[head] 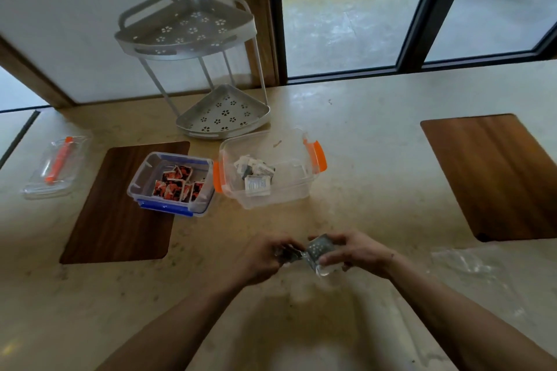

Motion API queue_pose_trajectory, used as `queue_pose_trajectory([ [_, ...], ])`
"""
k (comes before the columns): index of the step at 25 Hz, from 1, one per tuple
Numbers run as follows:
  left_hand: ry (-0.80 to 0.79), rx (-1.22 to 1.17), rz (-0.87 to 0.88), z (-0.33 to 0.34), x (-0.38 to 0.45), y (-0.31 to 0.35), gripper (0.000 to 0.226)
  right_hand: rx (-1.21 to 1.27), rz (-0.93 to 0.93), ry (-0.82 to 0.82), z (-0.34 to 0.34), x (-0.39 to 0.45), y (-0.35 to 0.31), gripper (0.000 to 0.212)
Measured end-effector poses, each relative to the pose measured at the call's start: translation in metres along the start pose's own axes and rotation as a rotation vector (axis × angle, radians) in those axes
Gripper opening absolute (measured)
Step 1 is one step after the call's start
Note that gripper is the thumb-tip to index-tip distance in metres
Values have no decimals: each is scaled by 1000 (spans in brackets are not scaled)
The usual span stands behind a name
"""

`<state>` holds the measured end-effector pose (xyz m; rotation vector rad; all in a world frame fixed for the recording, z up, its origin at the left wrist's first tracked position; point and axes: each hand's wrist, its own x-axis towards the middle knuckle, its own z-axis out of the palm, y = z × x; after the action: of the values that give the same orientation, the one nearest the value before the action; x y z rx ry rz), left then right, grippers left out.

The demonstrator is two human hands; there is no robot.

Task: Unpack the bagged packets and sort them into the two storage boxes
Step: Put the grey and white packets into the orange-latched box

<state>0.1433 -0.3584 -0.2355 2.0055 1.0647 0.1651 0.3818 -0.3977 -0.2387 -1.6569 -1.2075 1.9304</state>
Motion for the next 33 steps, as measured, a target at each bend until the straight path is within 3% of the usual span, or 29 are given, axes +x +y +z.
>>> queue_pose_trajectory([
  [4,67,-94,-25,0,5,6,28,-31,59,-98,-5,6,-6,42],
  [7,48,-230,-63,-5,13,2,36,-84,58,-59,-11,13,-16,38],
  [10,15,-207,-96,-24,22,6,46,-92,29,-7,-22,14,-34,34],
  [15,-9,-241,-82,-90,40,16,33,-172,-87,76,-40,15,-90,25],
  [19,80,-477,-287,-133,68,10,37,-121,-159,224,-51,35,-138,25],
  [22,135,-488,-436,-156,99,6,38,-228,-138,342,-48,63,-168,31],
  [26,76,-391,-568,-162,132,-1,28,-504,-83,408,-36,101,-193,46],
  [30,-140,-137,-568,-149,161,-13,25,-1107,33,375,-27,135,-196,33],
  [33,-227,89,-526,-136,175,-22,31,-1383,48,278,-21,154,-195,26],
])
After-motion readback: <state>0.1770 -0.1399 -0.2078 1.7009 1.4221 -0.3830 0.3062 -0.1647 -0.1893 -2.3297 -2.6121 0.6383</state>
